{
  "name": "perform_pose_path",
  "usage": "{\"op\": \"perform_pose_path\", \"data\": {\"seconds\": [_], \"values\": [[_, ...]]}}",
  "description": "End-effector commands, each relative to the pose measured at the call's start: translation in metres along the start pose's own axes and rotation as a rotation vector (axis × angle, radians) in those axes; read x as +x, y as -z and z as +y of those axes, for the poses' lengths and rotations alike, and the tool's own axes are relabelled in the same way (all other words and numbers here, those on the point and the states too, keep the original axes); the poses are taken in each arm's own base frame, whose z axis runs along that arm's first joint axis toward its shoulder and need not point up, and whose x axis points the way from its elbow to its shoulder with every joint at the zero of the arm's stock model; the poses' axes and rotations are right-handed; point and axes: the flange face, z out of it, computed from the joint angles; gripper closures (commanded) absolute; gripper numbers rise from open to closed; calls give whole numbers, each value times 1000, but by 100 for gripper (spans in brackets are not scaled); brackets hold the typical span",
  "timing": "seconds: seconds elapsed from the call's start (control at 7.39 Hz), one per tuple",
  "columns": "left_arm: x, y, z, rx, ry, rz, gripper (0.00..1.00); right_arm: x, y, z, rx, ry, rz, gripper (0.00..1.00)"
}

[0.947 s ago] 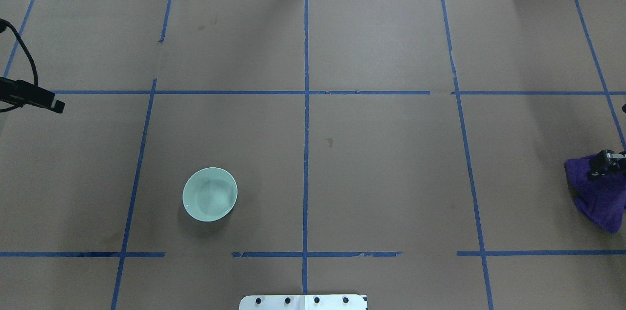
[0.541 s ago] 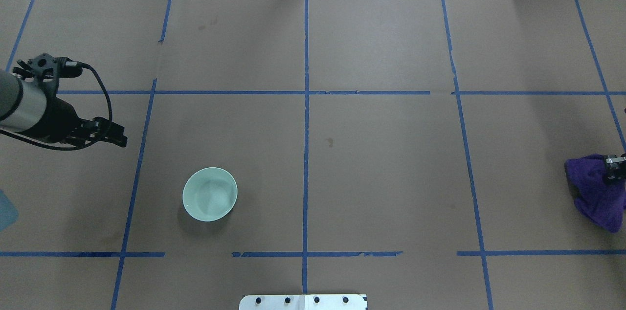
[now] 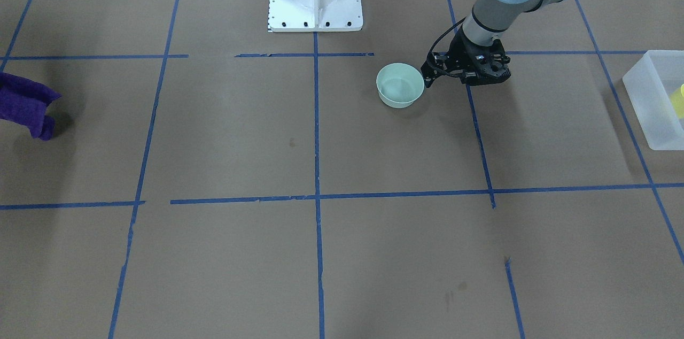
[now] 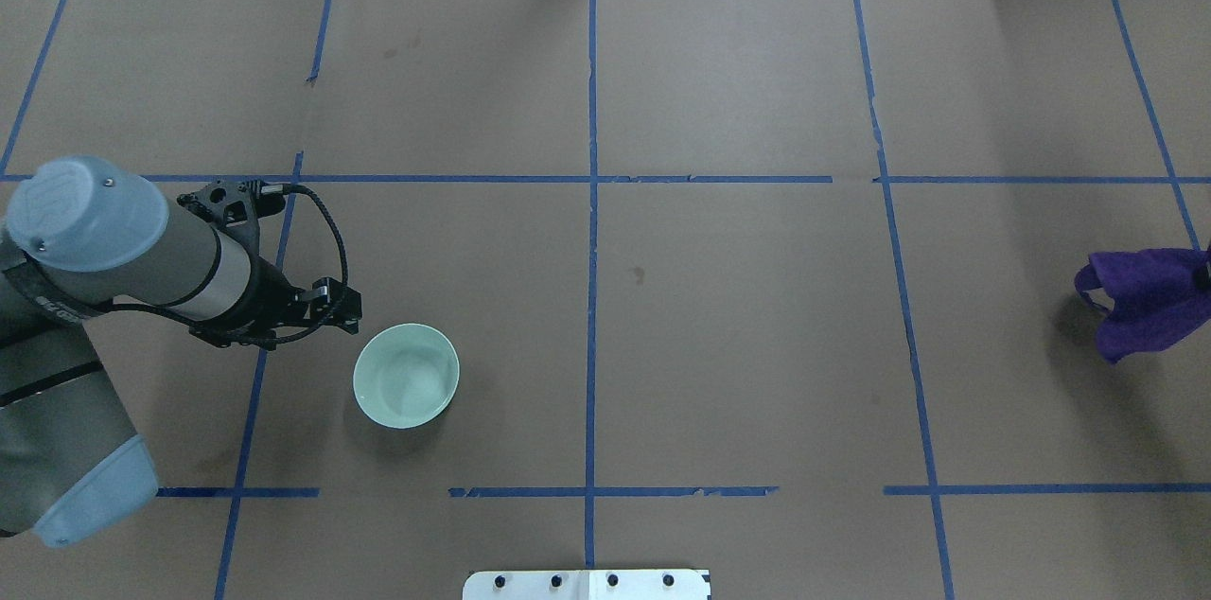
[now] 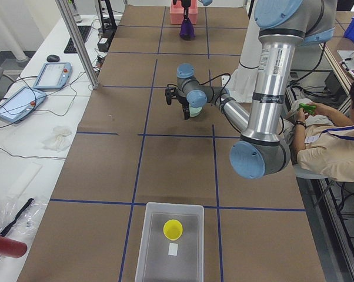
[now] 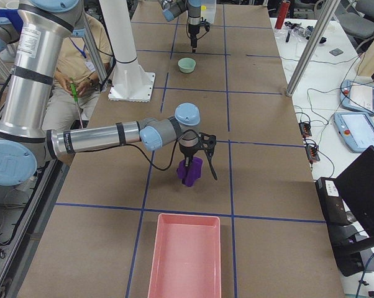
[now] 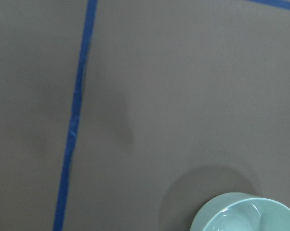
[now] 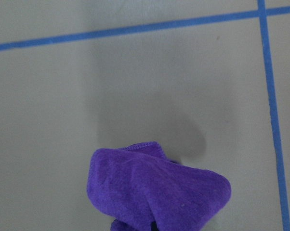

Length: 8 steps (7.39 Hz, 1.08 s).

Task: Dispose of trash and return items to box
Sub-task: 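Grasp the purple cloth with the right gripper while the left gripper grips the bowl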

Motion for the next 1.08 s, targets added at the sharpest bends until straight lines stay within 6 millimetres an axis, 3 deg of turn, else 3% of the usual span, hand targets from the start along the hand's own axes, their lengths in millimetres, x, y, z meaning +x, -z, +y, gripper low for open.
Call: {"op": "perform_pose_path", "data": {"seconds": [0.0, 0.27, 0.54, 0.68, 0.81, 0.95], "values": [[35, -42, 19, 10, 34, -37, 3, 27, 53, -10, 73, -27, -61, 100], [36, -55, 29, -5, 24, -52, 12, 69, 87, -24, 81, -13, -12, 100], [33, -60, 28, 0, 28, -64, 41, 90, 134, -47, 94, 8, 14, 100], [33, -62, 29, -3, 27, -66, 42, 100, 143, -47, 93, 23, 26, 100], [32, -63, 30, -4, 26, -67, 54, 114, 152, -45, 113, 26, 38, 100], [32, -62, 30, -5, 28, -67, 75, 132, 159, -43, 129, 42, 41, 100]]}}
